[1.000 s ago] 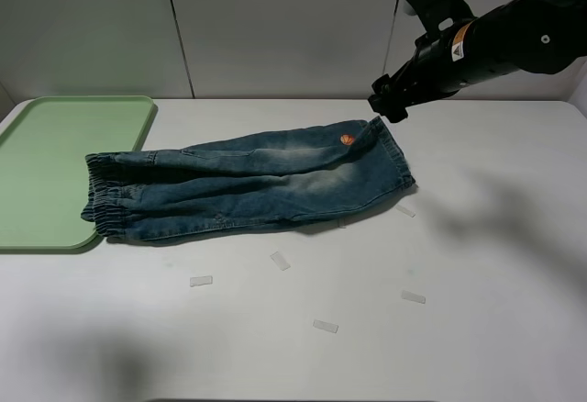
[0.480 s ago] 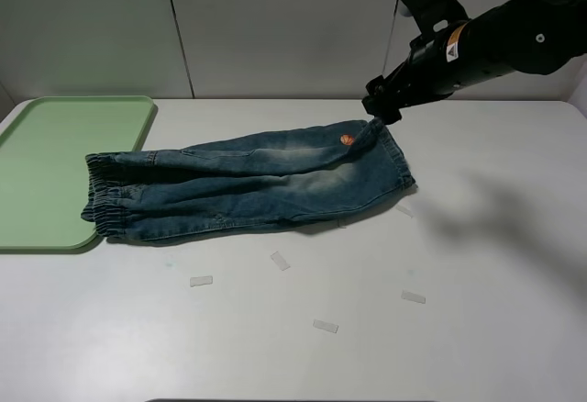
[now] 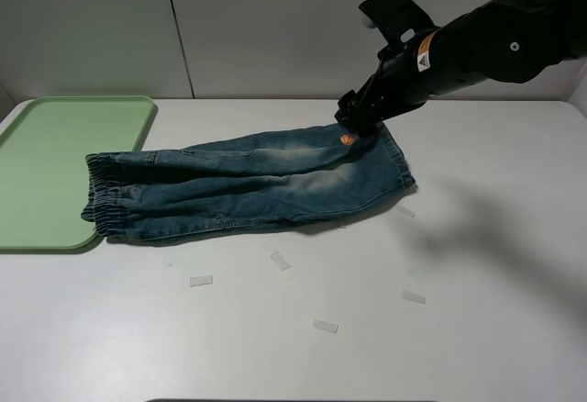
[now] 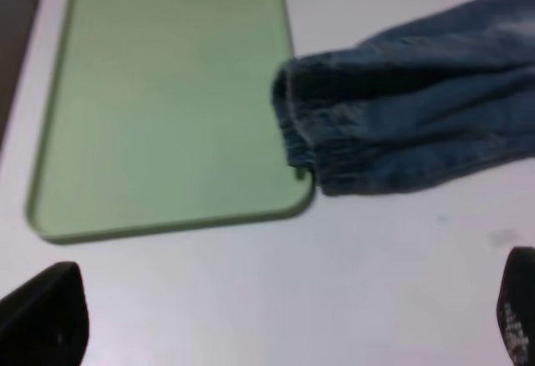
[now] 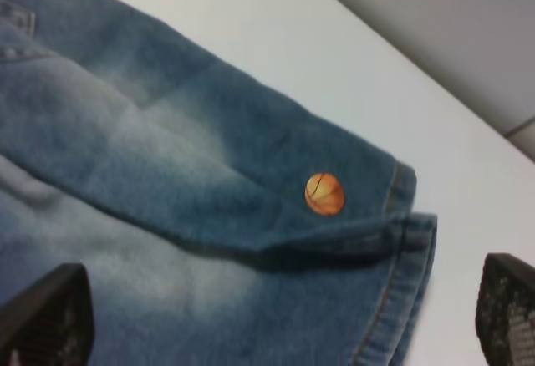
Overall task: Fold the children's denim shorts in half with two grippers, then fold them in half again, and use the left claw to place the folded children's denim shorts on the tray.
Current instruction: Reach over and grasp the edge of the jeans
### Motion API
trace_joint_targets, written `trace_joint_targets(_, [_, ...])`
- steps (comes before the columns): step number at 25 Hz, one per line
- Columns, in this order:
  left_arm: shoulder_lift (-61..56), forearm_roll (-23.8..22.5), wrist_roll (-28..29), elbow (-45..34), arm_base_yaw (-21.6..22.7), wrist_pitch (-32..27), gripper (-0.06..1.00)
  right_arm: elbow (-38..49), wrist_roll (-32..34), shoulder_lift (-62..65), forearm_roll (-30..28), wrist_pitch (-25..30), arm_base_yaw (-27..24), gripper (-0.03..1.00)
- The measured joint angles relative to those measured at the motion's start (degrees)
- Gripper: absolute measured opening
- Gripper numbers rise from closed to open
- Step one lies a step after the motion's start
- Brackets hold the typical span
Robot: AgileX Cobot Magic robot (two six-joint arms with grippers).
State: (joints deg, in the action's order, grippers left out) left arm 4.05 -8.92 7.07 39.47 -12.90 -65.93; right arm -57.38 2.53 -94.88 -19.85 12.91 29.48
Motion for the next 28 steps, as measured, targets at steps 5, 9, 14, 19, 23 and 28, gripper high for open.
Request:
trace_joint_targets(5, [-3.3, 1.6, 0.0, -5.5, 0.0, 3.4, 0.96, 0.0, 0.0, 0.0, 0.4, 1.2, 0.0, 0.69])
trace_joint_targets(9, [-4.2, 4.8, 0.0, -9.8, 0.0, 5.0, 0.95, 0.0, 0.0, 0.0, 0.5, 1.9, 0.0, 0.69])
trace_joint_targets(14, [-4.2, 5.5, 0.0, -11.1, 0.0, 5.0, 0.92, 0.0, 0.0, 0.0, 0.5, 2.5, 0.0, 0.69])
trace_joint_targets(19, [-4.2, 5.5, 0.0, -11.1, 0.0, 5.0, 0.91, 0.0, -0.3, -0.2, 0.5, 2.6, 0.0, 0.69])
trace_joint_targets(23, [-4.2, 5.5, 0.0, -11.1, 0.2, 5.0, 0.91, 0.0, -1.4, -3.0, 0.6, 2.4, 0.0, 0.69])
trace_joint_targets(28, [-4.2, 5.5, 0.0, -11.1, 6.0, 5.0, 0.91, 0.0, -1.5, -7.9, 0.6, -1.0, 0.0, 0.69])
